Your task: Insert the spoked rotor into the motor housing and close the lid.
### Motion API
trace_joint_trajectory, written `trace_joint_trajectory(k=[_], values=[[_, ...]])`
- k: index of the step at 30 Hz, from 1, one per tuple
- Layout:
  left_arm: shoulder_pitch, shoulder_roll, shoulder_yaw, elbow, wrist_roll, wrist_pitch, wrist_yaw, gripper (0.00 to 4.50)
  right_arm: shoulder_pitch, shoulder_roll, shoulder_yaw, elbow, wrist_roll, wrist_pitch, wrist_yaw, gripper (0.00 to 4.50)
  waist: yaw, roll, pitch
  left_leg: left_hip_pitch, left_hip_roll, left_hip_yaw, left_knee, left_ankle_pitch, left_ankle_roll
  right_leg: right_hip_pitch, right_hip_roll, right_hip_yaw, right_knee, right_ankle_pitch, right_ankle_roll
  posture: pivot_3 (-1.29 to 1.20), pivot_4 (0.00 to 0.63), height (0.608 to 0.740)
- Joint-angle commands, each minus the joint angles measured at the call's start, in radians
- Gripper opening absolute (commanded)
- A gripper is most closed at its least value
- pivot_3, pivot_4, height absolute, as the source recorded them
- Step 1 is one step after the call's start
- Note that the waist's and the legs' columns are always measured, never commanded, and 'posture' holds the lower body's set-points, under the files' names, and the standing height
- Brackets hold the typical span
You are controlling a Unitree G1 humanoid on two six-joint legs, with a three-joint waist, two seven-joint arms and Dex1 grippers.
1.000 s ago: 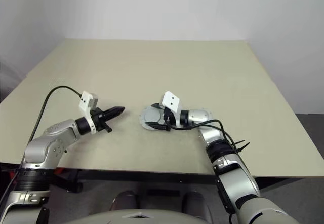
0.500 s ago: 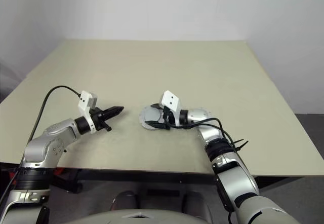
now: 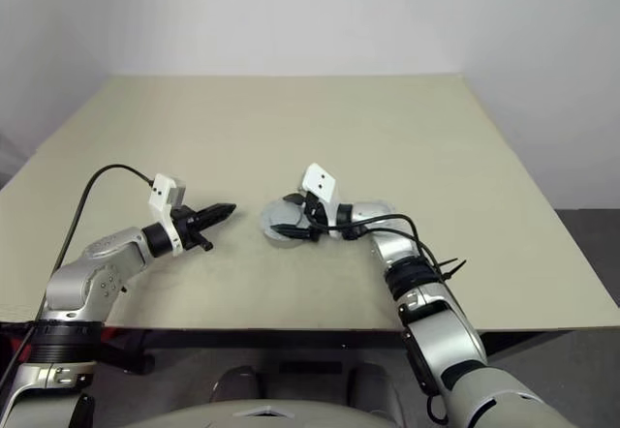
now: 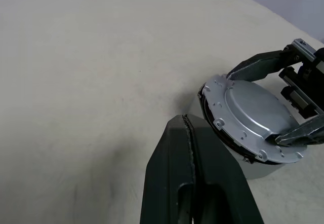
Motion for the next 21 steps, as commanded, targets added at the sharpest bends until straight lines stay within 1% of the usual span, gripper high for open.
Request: trace_joint_trajectory(k=[1, 10, 21], values=[[-0.005, 0.005, 0.027, -0.028, -0.015, 0.004, 0.005, 0.0, -0.029, 0.008, -0.019, -0.027, 0.018, -0.02, -0.006, 3.19, 0.001, 0.0, 0.0, -0.001, 0.0, 0.0, 0.0, 0.0, 0.0, -0.001, 0.0, 0.0, 0.0, 0.0, 0.0, 0.0, 0.0, 0.74], [-0.015, 0.003, 0.034, -0.055, -0.039, 0.058, 0.027, 0.0, -0.013, 0.012, 0.001, 0.032, -0.028, -0.073, -0.031, 3.19, 0.001, 0.0, 0.0, -0.001, 0.0, 0.0, 0.0, 0.0, 0.0, -0.002, 0.0, 0.0, 0.001, 0.0, 0.0, 0.0, 0.0, 0.74], [-0.021, 0.006, 0.04, -0.062, -0.04, 0.093, 0.043, 0.0, 0.007, -0.018, 0.007, 0.066, -0.043, -0.081, 0.0, 3.19, 0.002, 0.0, 0.0, 0.0, 0.0, 0.0, 0.001, 0.0, 0.0, -0.001, 0.0, 0.001, 0.002, 0.0, 0.0, 0.0, 0.0, 0.74]])
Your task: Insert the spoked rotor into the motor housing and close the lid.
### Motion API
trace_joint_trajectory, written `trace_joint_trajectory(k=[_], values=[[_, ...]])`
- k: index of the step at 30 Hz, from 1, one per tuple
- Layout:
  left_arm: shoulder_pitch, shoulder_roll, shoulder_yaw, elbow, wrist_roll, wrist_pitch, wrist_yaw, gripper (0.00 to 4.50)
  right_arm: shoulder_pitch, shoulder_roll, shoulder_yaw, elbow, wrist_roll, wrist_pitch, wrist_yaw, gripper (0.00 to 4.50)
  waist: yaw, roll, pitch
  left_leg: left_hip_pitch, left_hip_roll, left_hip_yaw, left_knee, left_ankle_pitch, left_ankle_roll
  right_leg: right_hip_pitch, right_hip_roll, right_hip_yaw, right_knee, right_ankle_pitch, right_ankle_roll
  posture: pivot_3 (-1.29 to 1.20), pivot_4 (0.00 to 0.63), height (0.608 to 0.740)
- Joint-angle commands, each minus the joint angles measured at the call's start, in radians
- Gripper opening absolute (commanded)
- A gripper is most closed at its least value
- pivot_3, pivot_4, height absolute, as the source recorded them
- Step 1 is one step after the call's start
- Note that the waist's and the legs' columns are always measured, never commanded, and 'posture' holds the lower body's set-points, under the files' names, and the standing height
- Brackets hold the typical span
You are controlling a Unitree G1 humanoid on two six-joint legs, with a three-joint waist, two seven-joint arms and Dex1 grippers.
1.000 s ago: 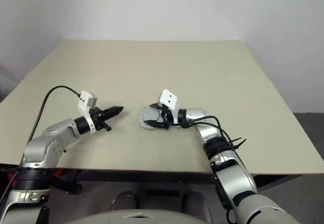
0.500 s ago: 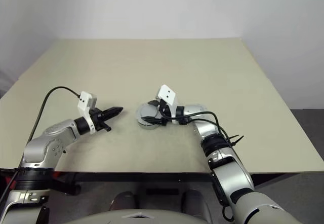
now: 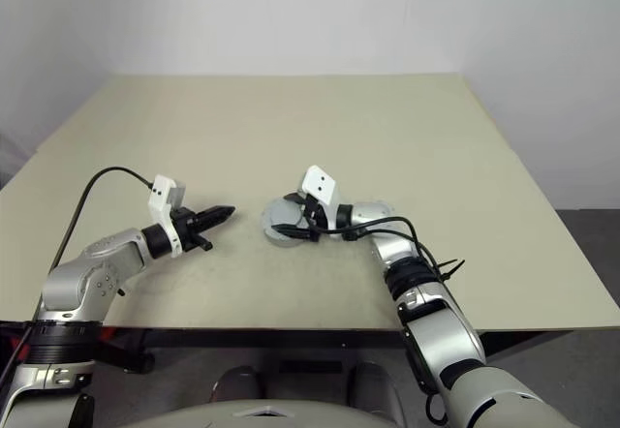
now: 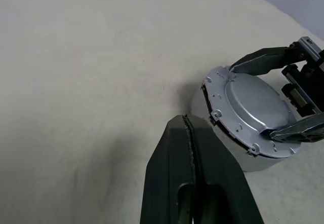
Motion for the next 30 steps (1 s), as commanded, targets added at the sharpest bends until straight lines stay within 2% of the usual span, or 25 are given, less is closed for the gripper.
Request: trace_joint_trajectory(k=[1, 13, 27, 30], values=[[-0.02, 0.006, 0.02, -0.04, -0.018, 0.005, 0.005, 0.0, 0.01, -0.019, 0.005, 0.019, -0.012, -0.007, 0.012, 3.19, 0.0, 0.0, 0.0, 0.0, 0.0, 0.0, 0.0, 0.0, 0.0, 0.0, 0.0, 0.0, 0.0, 0.0, 0.0, 0.0, 0.0, 0.74], [-0.031, -0.019, -0.001, -0.082, -0.022, 0.045, 0.033, 0.0, 0.0, 0.002, 0.008, 0.041, -0.022, -0.018, -0.026, 3.19, 0.001, -0.001, 0.0, 0.003, 0.0, 0.0, 0.0, 0.0, 0.0, 0.003, 0.0, 0.0, 0.0, 0.0, 0.0, 0.0, 0.0, 0.74], [-0.022, -0.029, 0.007, -0.112, -0.041, 0.074, 0.051, 0.0, 0.0, -0.035, 0.039, 0.073, -0.048, -0.007, 0.017, 3.19, 0.002, 0.0, 0.0, 0.007, 0.0, 0.0, 0.0, 0.0, 0.0, 0.009, 0.0, 0.0, -0.002, 0.0, 0.0, 0.0, 0.0, 0.74], [-0.022, -0.032, 0.006, -0.113, -0.043, 0.076, 0.054, 0.0, -0.007, -0.042, 0.056, 0.11, -0.087, -0.019, -0.03, 3.19, 0.002, 0.0, -0.001, 0.007, 0.0, 0.0, 0.0, 0.0, 0.001, 0.009, 0.0, 0.0, -0.003, 0.0, 0.0, 0.0, 0.0, 0.74]])
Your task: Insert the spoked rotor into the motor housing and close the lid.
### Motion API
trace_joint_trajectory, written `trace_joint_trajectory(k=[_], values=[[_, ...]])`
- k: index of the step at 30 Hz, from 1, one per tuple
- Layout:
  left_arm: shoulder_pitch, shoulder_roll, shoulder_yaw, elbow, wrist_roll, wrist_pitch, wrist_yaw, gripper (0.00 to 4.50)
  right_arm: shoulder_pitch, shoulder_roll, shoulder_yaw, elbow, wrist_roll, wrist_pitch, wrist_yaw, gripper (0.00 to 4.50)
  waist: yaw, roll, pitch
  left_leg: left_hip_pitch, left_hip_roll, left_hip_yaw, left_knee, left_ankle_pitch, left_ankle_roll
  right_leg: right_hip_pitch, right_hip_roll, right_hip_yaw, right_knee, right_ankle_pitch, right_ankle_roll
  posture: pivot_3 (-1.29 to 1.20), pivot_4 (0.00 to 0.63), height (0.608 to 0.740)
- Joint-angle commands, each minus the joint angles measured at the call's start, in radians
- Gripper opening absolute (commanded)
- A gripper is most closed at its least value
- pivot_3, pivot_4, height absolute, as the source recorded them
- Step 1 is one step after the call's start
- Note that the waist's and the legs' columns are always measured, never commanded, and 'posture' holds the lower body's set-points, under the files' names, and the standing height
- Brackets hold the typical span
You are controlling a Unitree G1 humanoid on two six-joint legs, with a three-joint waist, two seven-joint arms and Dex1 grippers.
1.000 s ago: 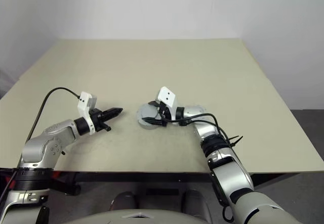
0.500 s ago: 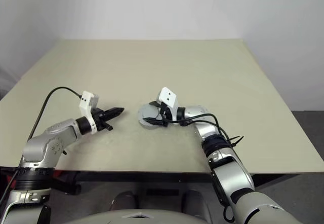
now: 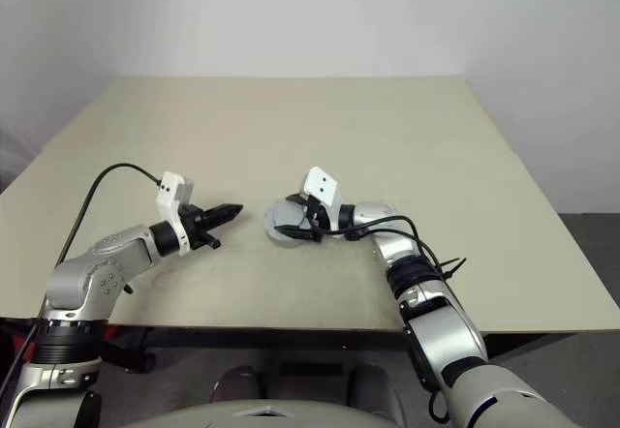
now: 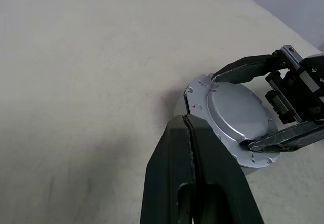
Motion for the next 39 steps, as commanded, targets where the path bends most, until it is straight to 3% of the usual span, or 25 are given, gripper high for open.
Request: trace_joint_trajectory(k=[1, 12, 19, 26, 39], values=[[-0.009, -0.002, 0.013, -0.038, -0.018, -0.002, 0.004, 0.0, 0.005, -0.028, 0.039, 0.08, -0.088, 0.006, -0.049, 3.19, -0.001, 0.0, 0.0, 0.0, 0.0, 0.0, 0.0, 0.0, 0.0, 0.0, 0.0, 0.0, 0.0, 0.0, 0.0, 0.0, 0.0, 0.74], [-0.033, -0.02, -0.003, -0.035, -0.041, 0.038, 0.017, 0.0, 0.003, -0.045, 0.059, 0.103, -0.097, -0.022, -0.06, 3.19, 0.0, 0.001, 0.0, 0.008, -0.001, 0.0, 0.0, 0.0, 0.0, 0.006, 0.0, 0.001, -0.004, -0.004, 0.007, 0.0, 0.0, 0.74], [-0.148, -0.137, 0.012, 0.074, -0.123, 0.17, 0.062, 0.0, 0.007, -0.047, 0.06, 0.094, -0.091, -0.025, -0.055, 3.19, 0.0, 0.001, -0.001, 0.006, -0.001, 0.0, 0.0, 0.0, 0.0, 0.007, 0.0, 0.002, -0.004, -0.004, 0.007, 0.0, 0.0, 0.74], [-0.208, -0.19, -0.006, 0.117, -0.151, 0.229, 0.069, 0.0, 0.008, -0.047, 0.063, 0.09, -0.093, -0.032, -0.061, 3.19, 0.0, 0.002, -0.001, 0.006, -0.001, 0.0, -0.003, 0.0, 0.0, 0.007, 0.0, 0.002, -0.005, -0.004, 0.007, 0.0, 0.0, 0.74], [-0.299, -0.207, -0.094, 0.286, 0.008, 0.301, 0.216, 0.0, 0.016, -0.047, 0.051, 0.051, -0.084, -0.03, -0.081, 3.19, 0.001, 0.001, -0.002, 0.006, -0.003, 0.0, -0.012, 0.001, -0.001, 0.006, 0.0, 0.001, -0.008, -0.004, 0.008, 0.0, 0.0, 0.74]])
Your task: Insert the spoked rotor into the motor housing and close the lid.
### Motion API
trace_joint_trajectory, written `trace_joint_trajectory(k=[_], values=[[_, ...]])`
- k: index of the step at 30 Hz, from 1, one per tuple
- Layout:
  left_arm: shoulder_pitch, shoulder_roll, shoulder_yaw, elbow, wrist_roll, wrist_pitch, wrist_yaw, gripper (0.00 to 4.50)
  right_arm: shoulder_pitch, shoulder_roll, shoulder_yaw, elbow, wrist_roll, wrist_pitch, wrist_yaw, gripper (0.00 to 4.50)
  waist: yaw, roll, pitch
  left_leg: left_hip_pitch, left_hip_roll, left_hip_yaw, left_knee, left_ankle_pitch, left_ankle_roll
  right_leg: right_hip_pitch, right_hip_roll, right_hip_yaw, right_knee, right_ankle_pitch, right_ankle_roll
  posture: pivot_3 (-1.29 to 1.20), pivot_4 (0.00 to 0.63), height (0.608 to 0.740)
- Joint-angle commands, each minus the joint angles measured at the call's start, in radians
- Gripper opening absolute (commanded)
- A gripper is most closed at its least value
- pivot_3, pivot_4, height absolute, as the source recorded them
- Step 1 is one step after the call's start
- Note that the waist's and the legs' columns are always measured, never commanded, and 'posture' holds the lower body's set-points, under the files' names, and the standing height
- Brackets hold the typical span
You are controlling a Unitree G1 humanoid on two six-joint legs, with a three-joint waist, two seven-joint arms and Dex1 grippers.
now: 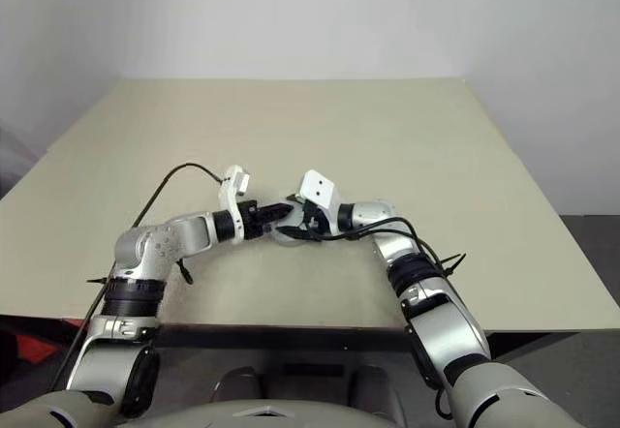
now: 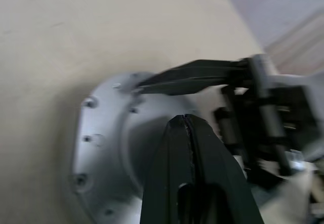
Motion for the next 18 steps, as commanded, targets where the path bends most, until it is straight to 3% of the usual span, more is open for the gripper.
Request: trace_joint_trajectory(k=[1, 12, 16, 18], values=[[-0.039, 0.013, -0.029, 0.057, 0.066, 0.065, 0.07, 0.0, 0.022, -0.031, 0.009, 0.028, -0.051, 0.03, -0.03, 3.19, 0.0, 0.0, 0.0, 0.001, 0.0, 0.0, -0.001, 0.0, 0.0, 0.0, 0.0, 0.0, 0.0, 0.0, 0.0, 0.0, 0.0, 0.74], [-0.055, 0.05, -0.007, 0.043, 0.004, 0.199, -0.008, 0.0, 0.017, -0.031, -0.003, -0.009, -0.015, 0.091, 0.018, 3.19, -0.001, 0.004, -0.003, 0.001, 0.0, 0.0, -0.004, 0.0, -0.001, 0.0, 0.0, 0.0, -0.001, 0.0, 0.0, 0.0, 0.0, 0.74], [-0.054, 0.064, 0.003, 0.021, -0.025, 0.247, -0.036, 0.0, 0.027, -0.037, 0.002, -0.03, -0.01, 0.105, 0.049, 4.45, 0.001, 0.004, -0.003, 0.0, -0.001, 0.0, -0.004, 0.0, -0.001, 0.0, 0.0, 0.0, -0.003, 0.0, 0.0, 0.0, 0.0, 0.74], [-0.053, 0.068, 0.01, 0.015, -0.034, 0.264, -0.041, 0.0, 0.033, -0.038, 0.003, -0.042, -0.024, 0.081, 0.024, 4.48, 0.0, 0.004, -0.003, -0.001, -0.001, 0.0, -0.005, 0.0, -0.001, 0.0, 0.0, 0.0, -0.004, -0.001, 0.001, 0.0, 0.0, 0.74]])
